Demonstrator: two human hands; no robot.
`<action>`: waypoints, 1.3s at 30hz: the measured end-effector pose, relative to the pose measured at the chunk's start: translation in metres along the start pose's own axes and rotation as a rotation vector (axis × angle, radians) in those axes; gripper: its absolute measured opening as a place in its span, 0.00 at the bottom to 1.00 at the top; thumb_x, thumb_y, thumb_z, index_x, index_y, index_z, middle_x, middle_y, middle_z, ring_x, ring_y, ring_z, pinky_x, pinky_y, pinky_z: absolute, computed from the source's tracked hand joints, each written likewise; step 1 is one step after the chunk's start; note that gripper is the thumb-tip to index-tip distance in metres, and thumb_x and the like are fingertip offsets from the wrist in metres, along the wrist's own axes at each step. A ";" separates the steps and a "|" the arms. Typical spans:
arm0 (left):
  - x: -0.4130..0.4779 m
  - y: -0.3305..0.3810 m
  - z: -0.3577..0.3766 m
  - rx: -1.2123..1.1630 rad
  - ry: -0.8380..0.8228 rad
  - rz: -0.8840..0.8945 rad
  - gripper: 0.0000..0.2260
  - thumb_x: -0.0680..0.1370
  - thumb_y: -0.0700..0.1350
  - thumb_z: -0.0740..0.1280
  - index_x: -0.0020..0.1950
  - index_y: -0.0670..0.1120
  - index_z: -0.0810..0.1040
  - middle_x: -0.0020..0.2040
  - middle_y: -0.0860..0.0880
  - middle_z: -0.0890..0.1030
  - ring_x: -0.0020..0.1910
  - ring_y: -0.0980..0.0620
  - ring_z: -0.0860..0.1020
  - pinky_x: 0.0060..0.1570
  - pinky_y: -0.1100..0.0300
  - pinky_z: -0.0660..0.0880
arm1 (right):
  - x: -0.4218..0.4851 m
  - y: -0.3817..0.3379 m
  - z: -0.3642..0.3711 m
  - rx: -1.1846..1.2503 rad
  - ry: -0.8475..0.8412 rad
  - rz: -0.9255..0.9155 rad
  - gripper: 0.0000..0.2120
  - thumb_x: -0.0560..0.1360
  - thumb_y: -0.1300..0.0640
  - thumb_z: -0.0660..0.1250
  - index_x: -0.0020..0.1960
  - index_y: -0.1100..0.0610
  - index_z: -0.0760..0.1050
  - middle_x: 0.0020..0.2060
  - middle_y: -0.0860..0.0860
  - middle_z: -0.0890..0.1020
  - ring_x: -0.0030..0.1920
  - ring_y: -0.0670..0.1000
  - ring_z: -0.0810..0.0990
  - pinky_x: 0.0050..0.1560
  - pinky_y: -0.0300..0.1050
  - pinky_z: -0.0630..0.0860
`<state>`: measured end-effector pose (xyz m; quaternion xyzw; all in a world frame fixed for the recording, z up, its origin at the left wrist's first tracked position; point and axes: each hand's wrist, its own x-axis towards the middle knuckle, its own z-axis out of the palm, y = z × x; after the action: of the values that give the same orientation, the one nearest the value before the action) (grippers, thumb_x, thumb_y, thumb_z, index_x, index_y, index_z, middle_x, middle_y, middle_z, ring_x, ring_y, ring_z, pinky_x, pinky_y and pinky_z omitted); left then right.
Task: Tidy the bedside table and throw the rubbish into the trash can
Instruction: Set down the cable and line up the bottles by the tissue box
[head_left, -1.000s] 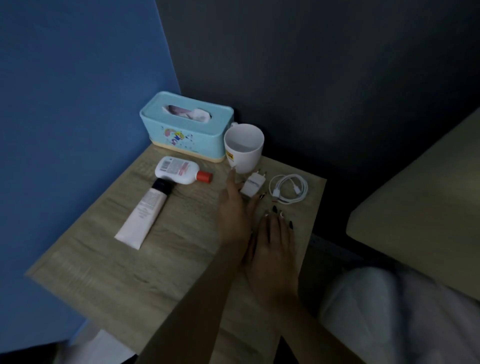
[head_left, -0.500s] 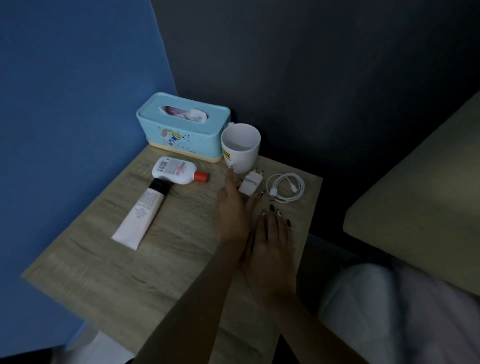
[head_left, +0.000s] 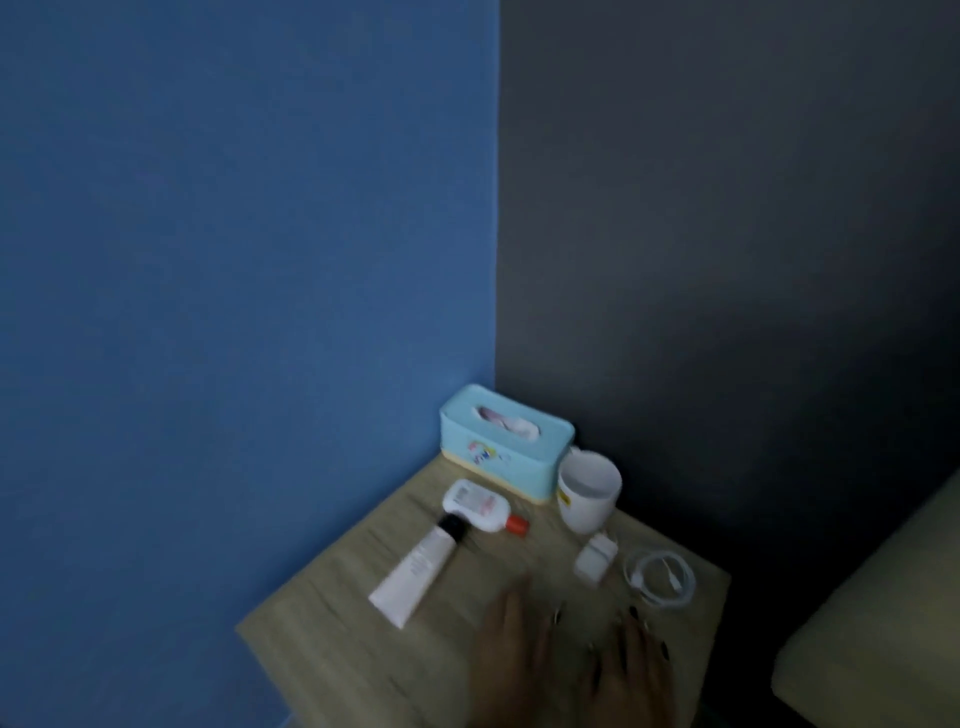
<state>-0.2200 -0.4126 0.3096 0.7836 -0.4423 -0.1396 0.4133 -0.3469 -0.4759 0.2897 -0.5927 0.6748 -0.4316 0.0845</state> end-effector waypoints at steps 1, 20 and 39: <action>0.000 -0.026 -0.011 0.108 0.031 0.022 0.23 0.77 0.68 0.39 0.61 0.64 0.67 0.51 0.47 0.85 0.47 0.56 0.84 0.49 0.64 0.77 | 0.022 -0.019 0.006 0.211 0.024 0.326 0.35 0.80 0.49 0.26 0.73 0.69 0.56 0.73 0.66 0.59 0.73 0.61 0.58 0.73 0.42 0.39; 0.031 -0.050 -0.178 0.320 -0.131 0.142 0.19 0.80 0.52 0.57 0.69 0.47 0.70 0.66 0.47 0.75 0.64 0.47 0.73 0.61 0.56 0.71 | -0.086 -0.087 -0.019 -0.104 -0.662 -0.624 0.20 0.80 0.47 0.52 0.67 0.53 0.70 0.65 0.53 0.74 0.66 0.53 0.70 0.69 0.43 0.58; 0.168 -0.129 -0.119 0.303 -0.147 0.148 0.16 0.81 0.46 0.58 0.67 0.43 0.71 0.58 0.42 0.78 0.55 0.42 0.77 0.52 0.49 0.75 | -0.022 -0.139 0.104 -0.168 -0.770 -1.212 0.19 0.73 0.56 0.58 0.63 0.52 0.74 0.63 0.54 0.76 0.66 0.57 0.72 0.65 0.54 0.71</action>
<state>0.0198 -0.4516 0.3082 0.7898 -0.5440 -0.0976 0.2661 -0.1744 -0.4962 0.3121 -0.9773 0.1805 -0.1099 0.0162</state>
